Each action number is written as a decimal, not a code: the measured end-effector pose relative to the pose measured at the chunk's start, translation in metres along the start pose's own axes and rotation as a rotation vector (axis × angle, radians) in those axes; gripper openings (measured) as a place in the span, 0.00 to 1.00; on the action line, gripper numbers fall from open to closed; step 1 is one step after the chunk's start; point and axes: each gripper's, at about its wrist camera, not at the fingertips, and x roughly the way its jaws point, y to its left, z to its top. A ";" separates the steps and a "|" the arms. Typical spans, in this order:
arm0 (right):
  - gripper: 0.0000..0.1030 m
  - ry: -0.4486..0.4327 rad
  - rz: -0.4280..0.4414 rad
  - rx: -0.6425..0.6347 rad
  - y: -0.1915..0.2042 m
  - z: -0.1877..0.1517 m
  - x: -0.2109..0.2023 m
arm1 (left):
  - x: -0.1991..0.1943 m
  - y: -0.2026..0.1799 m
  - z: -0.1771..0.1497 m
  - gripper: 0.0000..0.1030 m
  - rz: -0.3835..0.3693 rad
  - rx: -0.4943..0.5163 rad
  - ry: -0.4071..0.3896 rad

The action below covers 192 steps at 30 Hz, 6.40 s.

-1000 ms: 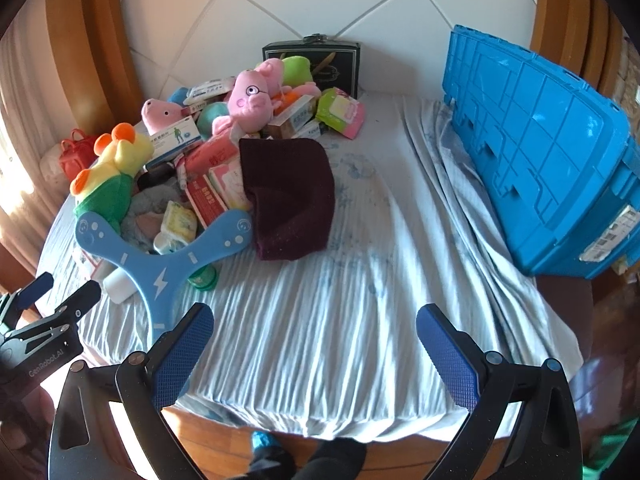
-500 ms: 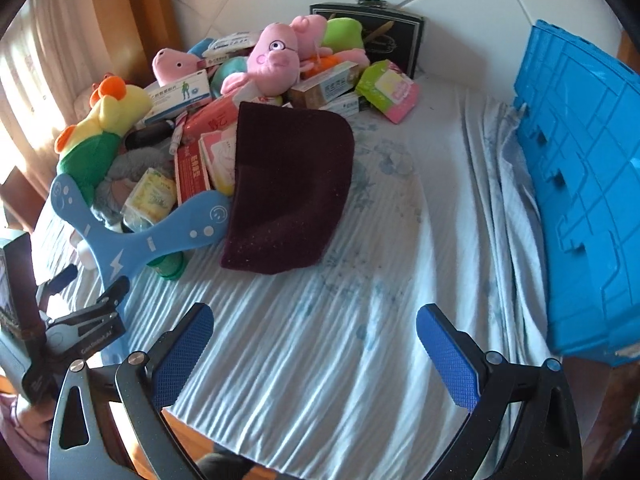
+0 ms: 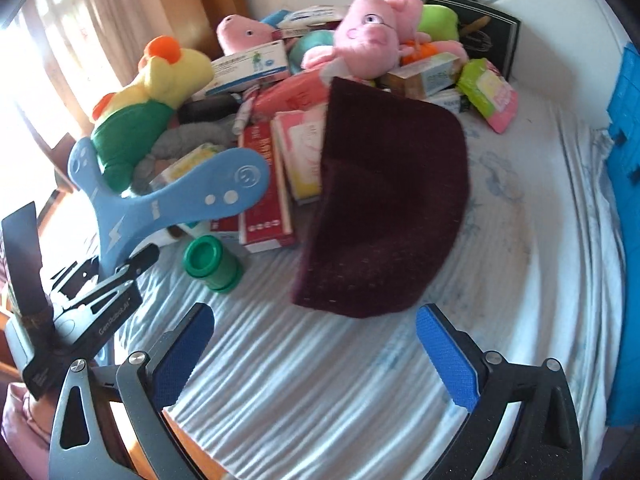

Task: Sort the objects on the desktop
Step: 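Grasp the blue boomerang with the left gripper while the right grasps the green-capped jar, then carry the boomerang and green jar in both grippers over the blue crate, then open the left gripper to drop the boomerang while the right drops the jar, then move both grippers back from the crate to the pile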

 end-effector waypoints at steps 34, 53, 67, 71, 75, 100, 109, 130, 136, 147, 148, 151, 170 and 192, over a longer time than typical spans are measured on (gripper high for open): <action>0.39 -0.251 -0.058 -0.012 0.051 0.020 -0.029 | -0.104 -0.019 0.070 0.40 -0.197 0.139 -0.252; 0.39 -0.569 -0.425 0.217 -0.100 0.014 -0.258 | -0.235 -0.208 0.132 0.40 -0.555 0.334 -0.461; 0.39 -0.445 -0.626 0.304 -0.365 0.003 -0.404 | -0.314 -0.499 0.197 0.40 -0.709 0.435 -0.344; 0.39 -0.332 -0.651 0.334 -0.436 -0.008 -0.416 | -0.305 -0.582 0.199 0.40 -0.692 0.516 -0.252; 0.39 -0.244 -0.651 0.330 -0.475 -0.016 -0.410 | -0.281 -0.658 0.185 0.40 -0.645 0.623 -0.132; 0.39 0.334 -0.391 0.348 -0.583 -0.032 -0.247 | -0.134 -0.716 0.100 0.72 -0.339 0.866 0.526; 0.40 0.630 -0.338 0.324 -0.569 -0.078 -0.187 | -0.120 -0.713 0.090 0.72 -0.323 0.904 0.598; 0.99 0.646 -0.337 0.282 -0.548 -0.087 -0.231 | -0.160 -0.690 0.109 0.72 -0.456 0.798 0.649; 0.99 0.542 -0.350 0.267 -0.529 -0.079 -0.279 | -0.219 -0.663 0.128 0.72 -0.558 0.794 0.574; 1.00 0.350 -0.306 0.189 -0.466 -0.069 -0.340 | -0.306 -0.574 0.125 0.72 -0.629 0.786 0.262; 1.00 0.340 -0.303 0.177 -0.458 -0.067 -0.342 | -0.308 -0.563 0.127 0.72 -0.626 0.762 0.236; 1.00 0.300 -0.282 0.157 -0.435 -0.056 -0.346 | -0.313 -0.526 0.134 0.72 -0.612 0.678 0.151; 1.00 -0.047 -0.051 0.015 -0.235 0.065 -0.320 | -0.230 -0.222 0.167 0.72 -0.443 0.236 -0.086; 1.00 0.233 0.086 0.076 -0.060 0.059 -0.037 | 0.008 0.067 0.057 0.72 -0.243 0.179 0.246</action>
